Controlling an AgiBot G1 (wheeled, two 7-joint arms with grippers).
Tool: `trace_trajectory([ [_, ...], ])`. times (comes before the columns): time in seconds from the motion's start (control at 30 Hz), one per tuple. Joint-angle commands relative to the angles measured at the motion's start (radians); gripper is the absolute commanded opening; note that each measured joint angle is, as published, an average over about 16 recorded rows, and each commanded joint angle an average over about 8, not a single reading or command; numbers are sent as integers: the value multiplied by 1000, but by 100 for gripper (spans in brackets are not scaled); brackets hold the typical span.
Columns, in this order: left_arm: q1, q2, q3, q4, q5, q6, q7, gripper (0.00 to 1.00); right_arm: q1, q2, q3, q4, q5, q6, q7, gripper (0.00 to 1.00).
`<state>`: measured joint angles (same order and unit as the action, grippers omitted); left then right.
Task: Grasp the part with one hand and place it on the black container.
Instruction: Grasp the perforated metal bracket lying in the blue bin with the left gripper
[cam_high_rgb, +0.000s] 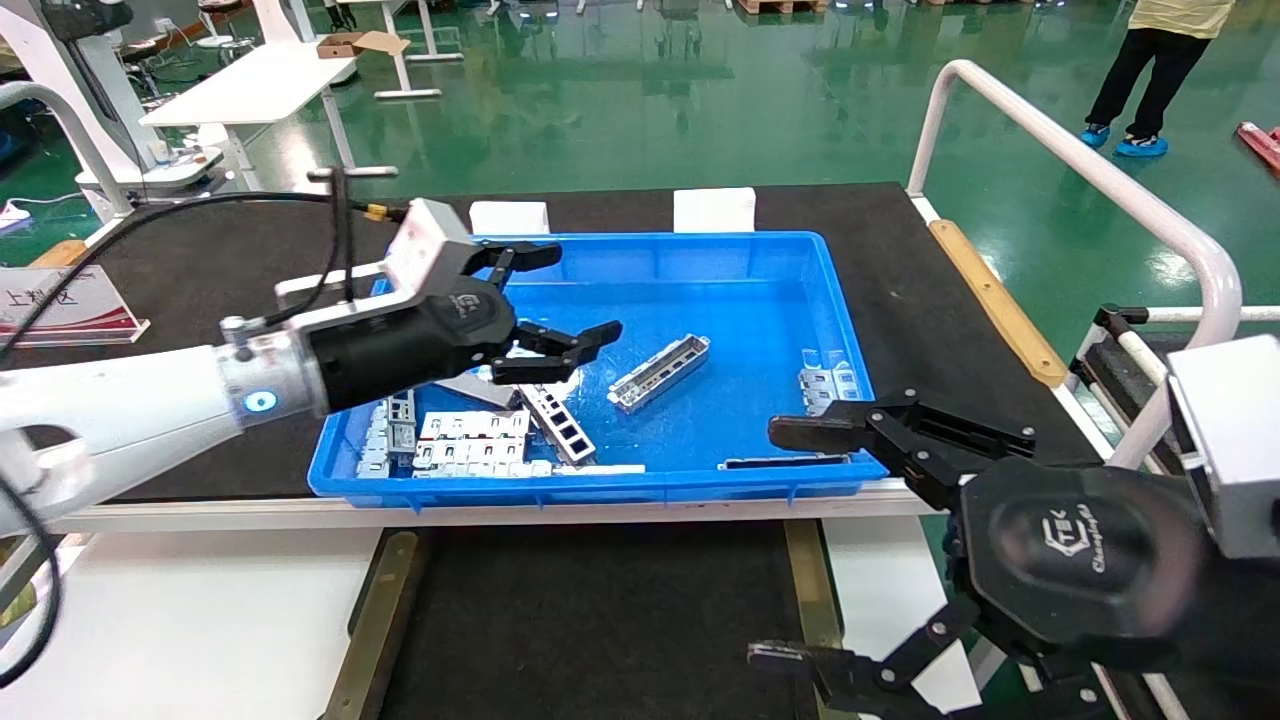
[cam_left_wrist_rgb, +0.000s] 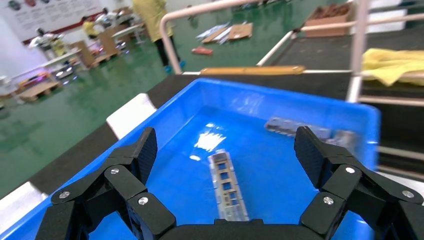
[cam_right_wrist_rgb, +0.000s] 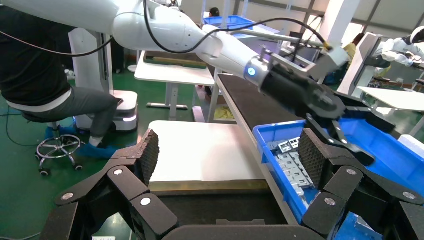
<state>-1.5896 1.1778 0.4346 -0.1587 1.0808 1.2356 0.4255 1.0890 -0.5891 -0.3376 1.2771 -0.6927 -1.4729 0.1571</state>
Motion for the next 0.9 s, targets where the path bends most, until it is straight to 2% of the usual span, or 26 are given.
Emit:
trace_trajectory([
  [0.03,-14,26,2,36,7,-37,19,100,0,0,0,0,0,0,0,100],
  [0.47,-26,162,11,129,22,-224,87,100,0,0,0,0,0,0,0,100],
  [0.9,27,182,41,71,33,-214,61,100,0,0,-1,0,0,0,0,100],
])
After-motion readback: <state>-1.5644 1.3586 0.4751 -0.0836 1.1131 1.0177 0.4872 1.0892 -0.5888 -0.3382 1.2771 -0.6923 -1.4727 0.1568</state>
